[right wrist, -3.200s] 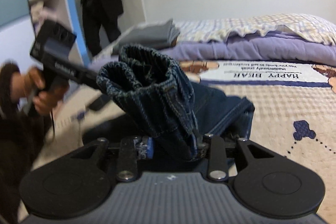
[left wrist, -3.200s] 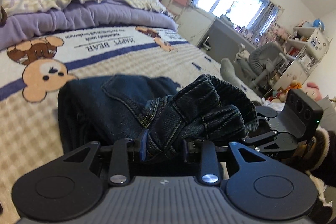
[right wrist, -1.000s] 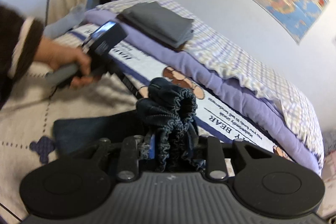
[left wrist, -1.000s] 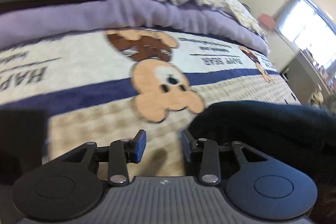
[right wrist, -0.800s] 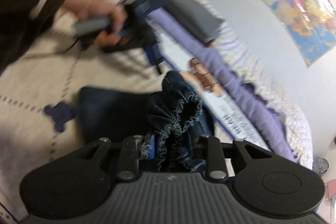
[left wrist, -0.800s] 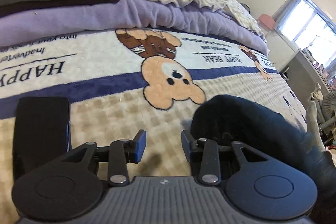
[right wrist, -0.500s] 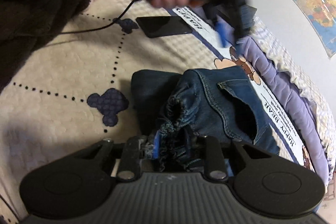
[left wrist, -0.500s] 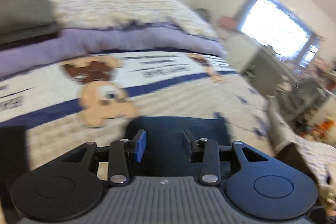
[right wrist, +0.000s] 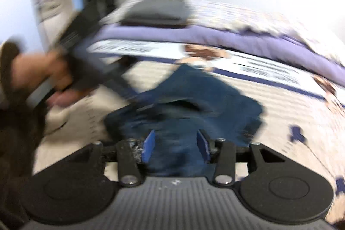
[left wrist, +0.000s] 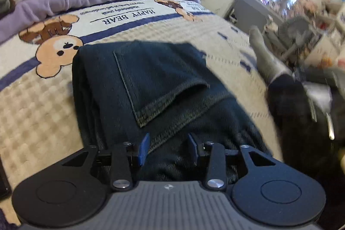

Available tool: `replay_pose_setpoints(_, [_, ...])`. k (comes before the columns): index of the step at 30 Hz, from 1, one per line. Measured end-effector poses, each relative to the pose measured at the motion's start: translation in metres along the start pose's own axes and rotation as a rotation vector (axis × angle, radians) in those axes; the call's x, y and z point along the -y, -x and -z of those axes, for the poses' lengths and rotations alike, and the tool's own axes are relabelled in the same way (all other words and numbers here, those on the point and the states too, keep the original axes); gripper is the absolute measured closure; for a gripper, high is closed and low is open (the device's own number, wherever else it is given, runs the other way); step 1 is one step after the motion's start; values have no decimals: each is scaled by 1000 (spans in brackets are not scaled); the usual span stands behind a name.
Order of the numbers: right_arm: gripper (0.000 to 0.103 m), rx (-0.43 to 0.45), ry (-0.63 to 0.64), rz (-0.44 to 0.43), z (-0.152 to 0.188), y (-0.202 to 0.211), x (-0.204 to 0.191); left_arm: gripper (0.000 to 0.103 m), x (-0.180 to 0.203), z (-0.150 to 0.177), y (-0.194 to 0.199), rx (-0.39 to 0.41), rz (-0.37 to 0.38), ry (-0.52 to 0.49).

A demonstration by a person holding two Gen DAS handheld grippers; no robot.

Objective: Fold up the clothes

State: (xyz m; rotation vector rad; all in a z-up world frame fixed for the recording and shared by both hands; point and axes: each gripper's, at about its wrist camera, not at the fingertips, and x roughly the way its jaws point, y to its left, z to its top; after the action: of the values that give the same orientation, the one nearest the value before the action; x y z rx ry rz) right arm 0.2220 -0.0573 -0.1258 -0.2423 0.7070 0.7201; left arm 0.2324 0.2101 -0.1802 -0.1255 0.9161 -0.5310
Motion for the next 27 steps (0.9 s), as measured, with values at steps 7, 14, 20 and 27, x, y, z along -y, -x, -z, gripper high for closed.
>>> replay_pose_setpoints(7, [77,-28,-194,62,3,-53,68,64,4,-28,12,23,41,47])
replay_pose_setpoints(14, [96,-54,-161,118,1,-101,90,64,34,-41,5,5,150,-4])
replay_pose_setpoints(20, [96,-84,-183,118,0,-139,105,60,21,-9,-11,-33,137,11])
replay_pose_setpoints(27, [94,-103,-182,100,2,-144,110,60,4,18,-11,43,163,84])
